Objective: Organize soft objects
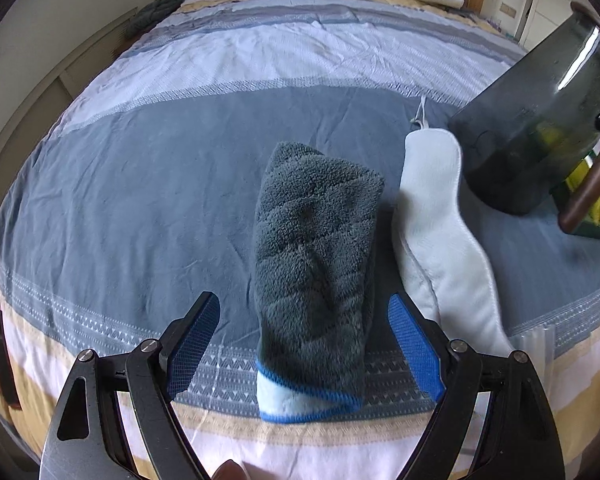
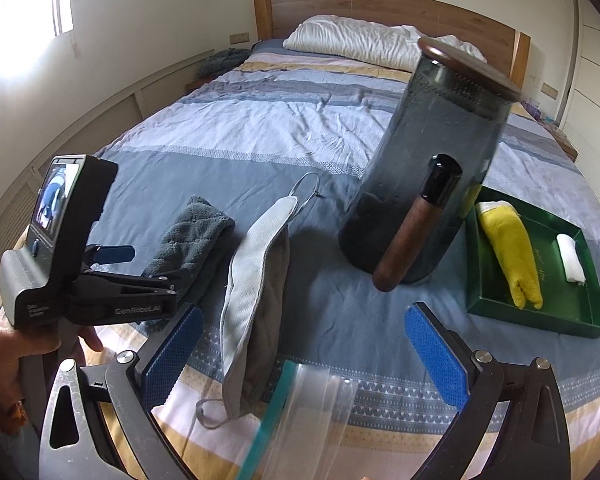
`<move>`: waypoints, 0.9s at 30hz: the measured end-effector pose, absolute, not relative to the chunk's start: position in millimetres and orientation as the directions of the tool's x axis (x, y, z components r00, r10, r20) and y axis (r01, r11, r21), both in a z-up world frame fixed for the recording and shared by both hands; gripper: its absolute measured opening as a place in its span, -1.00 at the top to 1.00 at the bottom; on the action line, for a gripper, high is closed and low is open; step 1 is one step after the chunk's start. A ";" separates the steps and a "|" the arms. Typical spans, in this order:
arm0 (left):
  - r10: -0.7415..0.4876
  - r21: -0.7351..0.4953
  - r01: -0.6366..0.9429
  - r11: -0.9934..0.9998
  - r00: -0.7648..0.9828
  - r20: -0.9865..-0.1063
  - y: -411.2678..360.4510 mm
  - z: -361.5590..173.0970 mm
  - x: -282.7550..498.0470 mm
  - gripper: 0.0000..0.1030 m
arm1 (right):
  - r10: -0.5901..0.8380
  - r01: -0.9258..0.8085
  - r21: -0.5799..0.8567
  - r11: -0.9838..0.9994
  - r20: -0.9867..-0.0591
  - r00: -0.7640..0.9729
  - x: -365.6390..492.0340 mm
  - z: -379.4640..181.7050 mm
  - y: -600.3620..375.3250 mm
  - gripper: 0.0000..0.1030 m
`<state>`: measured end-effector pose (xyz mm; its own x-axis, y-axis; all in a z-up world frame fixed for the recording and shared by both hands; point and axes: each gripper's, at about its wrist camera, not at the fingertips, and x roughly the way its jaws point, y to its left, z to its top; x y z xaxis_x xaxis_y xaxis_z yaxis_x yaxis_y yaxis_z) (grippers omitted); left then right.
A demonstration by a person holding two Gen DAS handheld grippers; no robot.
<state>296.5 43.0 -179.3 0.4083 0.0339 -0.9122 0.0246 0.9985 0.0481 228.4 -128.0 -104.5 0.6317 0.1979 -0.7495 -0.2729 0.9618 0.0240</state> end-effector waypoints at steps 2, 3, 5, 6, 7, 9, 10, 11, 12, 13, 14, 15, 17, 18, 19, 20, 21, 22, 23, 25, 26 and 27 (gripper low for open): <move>0.048 0.065 0.028 0.998 0.403 -0.914 41.8 -182.8 299.8 -0.60 | 0.199 -0.275 0.026 0.961 -0.754 0.626 235.4 -108.7 -124.3 -1.00; 0.054 0.072 0.030 0.997 0.400 -0.915 41.9 -185.1 302.2 -0.60 | 0.200 -0.277 0.025 0.961 -0.756 0.623 238.3 -110.7 -122.4 -1.00; 0.057 0.074 0.030 0.997 0.392 -0.918 43.0 -188.9 304.7 -0.60 | 0.200 -0.281 0.025 0.959 -0.762 0.616 245.0 -115.7 -118.5 -1.00; 0.059 0.076 0.030 0.997 0.388 -0.920 43.7 -191.0 305.8 -0.60 | 0.202 -0.283 0.026 0.959 -0.764 0.613 248.1 -118.3 -116.3 -1.00; 0.059 0.077 0.030 0.997 0.385 -0.921 44.4 -193.3 306.7 -0.60 | 0.203 -0.283 0.028 0.959 -0.766 0.610 250.6 -119.9 -115.2 -1.00; 0.053 0.070 0.034 0.997 0.371 -0.927 46.0 -198.0 309.3 -0.60 | 0.206 -0.288 0.030 0.957 -0.769 0.605 255.3 -123.9 -112.0 -1.00; 0.046 0.063 0.035 0.997 0.369 -0.928 45.9 -198.8 309.2 -0.60 | 0.205 -0.290 0.027 0.957 -0.770 0.604 256.7 -125.2 -111.1 -1.00; 0.033 0.050 0.037 0.998 0.370 -0.929 46.4 -199.1 309.5 -0.60 | 0.204 -0.291 0.025 0.956 -0.771 0.603 258.8 -127.3 -110.2 -1.00; 0.013 0.031 0.043 0.999 0.371 -0.929 46.5 -198.8 309.1 -0.60 | 0.206 -0.292 0.028 0.956 -0.772 0.601 260.2 -128.6 -110.0 -1.00; -0.005 0.016 0.053 0.998 0.371 -0.929 46.3 -198.5 309.8 -0.60 | 0.207 -0.292 0.030 0.956 -0.773 0.599 261.4 -129.9 -109.9 -1.00; -0.011 0.014 0.065 0.998 0.371 -0.929 44.5 -198.6 310.2 -0.60 | 0.206 -0.290 0.030 0.956 -0.775 0.598 262.6 -131.5 -110.0 -1.00; -0.003 0.026 0.074 0.997 0.369 -0.929 41.9 -199.7 310.8 -0.60 | 0.206 -0.290 0.031 0.957 -0.776 0.596 263.6 -132.8 -109.9 -1.00; -0.005 0.031 0.095 0.995 0.359 -0.933 37.7 -203.5 313.0 -0.60 | 0.206 -0.291 0.032 0.956 -0.778 0.593 264.9 -134.4 -109.5 -1.00; -0.002 0.035 0.098 0.995 0.353 -0.936 36.1 -205.5 314.5 -0.60 | 0.205 -0.292 0.030 0.956 -0.779 0.592 265.9 -135.2 -108.8 -1.00; 0.006 0.042 0.097 0.994 0.350 -0.937 35.8 -207.4 316.5 -0.60 | 0.205 -0.293 0.028 0.956 -0.780 0.592 266.3 -135.7 -108.2 -1.00; 0.009 0.045 0.095 0.994 0.345 -0.939 35.4 -209.5 318.7 -0.60 | 0.205 -0.296 0.028 0.955 -0.782 0.589 267.6 -136.8 -107.2 -1.00; 0.015 0.049 0.092 0.995 0.338 -0.941 35.7 -211.7 321.5 -0.60 | 0.205 -0.297 0.028 0.954 -0.783 0.587 268.7 -137.7 -106.4 -1.00; 0.038 0.069 0.082 0.994 0.331 -0.943 36.4 -214.8 324.4 -0.60 | 0.205 -0.298 0.027 0.954 -0.784 0.585 270.1 -138.3 -105.3 -1.00; 0.059 0.088 0.075 0.993 0.327 -0.943 37.5 -217.4 327.3 -0.60 | 0.204 -0.299 0.025 0.954 -0.786 0.583 271.5 -139.4 -103.9 -1.00; 0.077 0.102 0.063 0.993 0.319 -0.945 40.3 -222.0 331.2 -0.60 | 0.205 -0.305 0.024 0.952 -0.790 0.578 274.6 -141.8 -100.1 -1.00; 0.072 0.095 0.058 0.994 0.312 -0.947 42.1 -224.3 332.9 -0.60 | 0.204 -0.307 0.023 0.951 -0.793 0.574 276.7 -144.3 -97.7 -1.00; 0.069 0.092 0.058 0.994 0.310 -0.948 42.8 -225.2 333.4 -0.60 | 0.202 -0.309 0.021 0.951 -0.800 0.566 279.3 -148.0 -94.9 -1.00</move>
<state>333.4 42.8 -225.2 0.3104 0.0693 -0.9481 0.0579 0.9941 0.0917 279.3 -94.9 -148.0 0.5658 0.2017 -0.7995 -0.3095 0.9507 0.0208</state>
